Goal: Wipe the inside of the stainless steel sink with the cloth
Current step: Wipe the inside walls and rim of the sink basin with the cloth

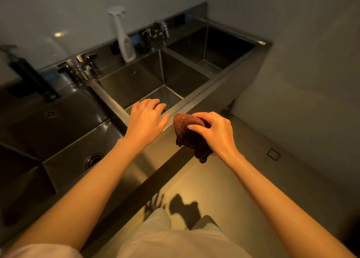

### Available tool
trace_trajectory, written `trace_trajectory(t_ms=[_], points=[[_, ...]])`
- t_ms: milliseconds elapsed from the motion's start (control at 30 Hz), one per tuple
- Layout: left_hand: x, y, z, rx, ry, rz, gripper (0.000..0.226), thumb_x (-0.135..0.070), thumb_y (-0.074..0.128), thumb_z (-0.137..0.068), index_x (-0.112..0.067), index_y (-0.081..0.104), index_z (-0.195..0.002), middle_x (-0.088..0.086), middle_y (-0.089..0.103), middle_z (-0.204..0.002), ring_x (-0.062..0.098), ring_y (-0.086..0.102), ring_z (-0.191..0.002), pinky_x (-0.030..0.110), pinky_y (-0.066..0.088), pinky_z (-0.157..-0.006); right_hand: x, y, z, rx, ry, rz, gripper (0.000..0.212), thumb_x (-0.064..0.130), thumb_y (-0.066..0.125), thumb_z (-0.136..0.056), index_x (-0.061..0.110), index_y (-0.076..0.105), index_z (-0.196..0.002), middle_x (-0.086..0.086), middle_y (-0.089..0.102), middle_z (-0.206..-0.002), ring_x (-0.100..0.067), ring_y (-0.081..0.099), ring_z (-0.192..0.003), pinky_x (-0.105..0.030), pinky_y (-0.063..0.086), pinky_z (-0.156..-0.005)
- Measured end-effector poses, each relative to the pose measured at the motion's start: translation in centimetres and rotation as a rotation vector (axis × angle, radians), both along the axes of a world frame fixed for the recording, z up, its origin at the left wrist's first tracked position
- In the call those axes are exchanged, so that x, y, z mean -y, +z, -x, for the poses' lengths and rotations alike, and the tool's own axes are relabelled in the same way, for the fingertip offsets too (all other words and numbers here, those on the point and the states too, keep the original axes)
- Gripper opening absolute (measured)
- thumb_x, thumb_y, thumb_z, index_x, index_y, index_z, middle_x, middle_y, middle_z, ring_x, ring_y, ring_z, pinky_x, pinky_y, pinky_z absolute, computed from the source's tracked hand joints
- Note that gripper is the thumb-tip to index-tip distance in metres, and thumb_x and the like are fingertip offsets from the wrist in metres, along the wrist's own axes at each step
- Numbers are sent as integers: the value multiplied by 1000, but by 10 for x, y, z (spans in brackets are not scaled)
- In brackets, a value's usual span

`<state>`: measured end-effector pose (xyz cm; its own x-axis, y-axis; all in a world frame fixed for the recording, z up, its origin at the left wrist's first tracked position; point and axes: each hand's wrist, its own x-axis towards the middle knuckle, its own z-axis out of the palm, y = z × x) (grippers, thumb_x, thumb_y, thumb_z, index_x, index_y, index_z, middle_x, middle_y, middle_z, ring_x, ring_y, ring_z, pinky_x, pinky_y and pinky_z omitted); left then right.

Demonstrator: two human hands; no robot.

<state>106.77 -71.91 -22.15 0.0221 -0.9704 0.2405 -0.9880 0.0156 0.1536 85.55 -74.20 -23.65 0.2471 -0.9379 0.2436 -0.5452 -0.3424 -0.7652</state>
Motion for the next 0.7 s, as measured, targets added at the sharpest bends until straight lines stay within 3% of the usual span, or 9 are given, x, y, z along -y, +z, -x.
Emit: trace_trajectory(t_ms=[367,567,700], points=[[92,-10,6,-18,-46,34,39,-35,50,-98,-12,60,-128,10,57,-135,29,48,-129,51,34,-109,85,4,1,-8,-51,9,29,45,68,-81,35,68,-108,12,66,-95,-7,58,-94,-37,52,-84],[157,-16,-33,-20,-1,39,38,-31,56,-96,-9,62,-126,14,58,-133,33,49,-128,54,34,-108,162,15,-36,-22,-5,22,28,45,68,-81,36,68,-108,13,67,-97,-6,58,-97,-36,51,-86],[185,-29,-62,12,42,-13,41,-35,48,-96,-8,63,-124,15,60,-130,34,50,-126,53,35,-106,200,17,-66,-22,46,22,27,41,68,-83,34,68,-110,10,67,-102,-9,57,-100,-36,49,-88]])
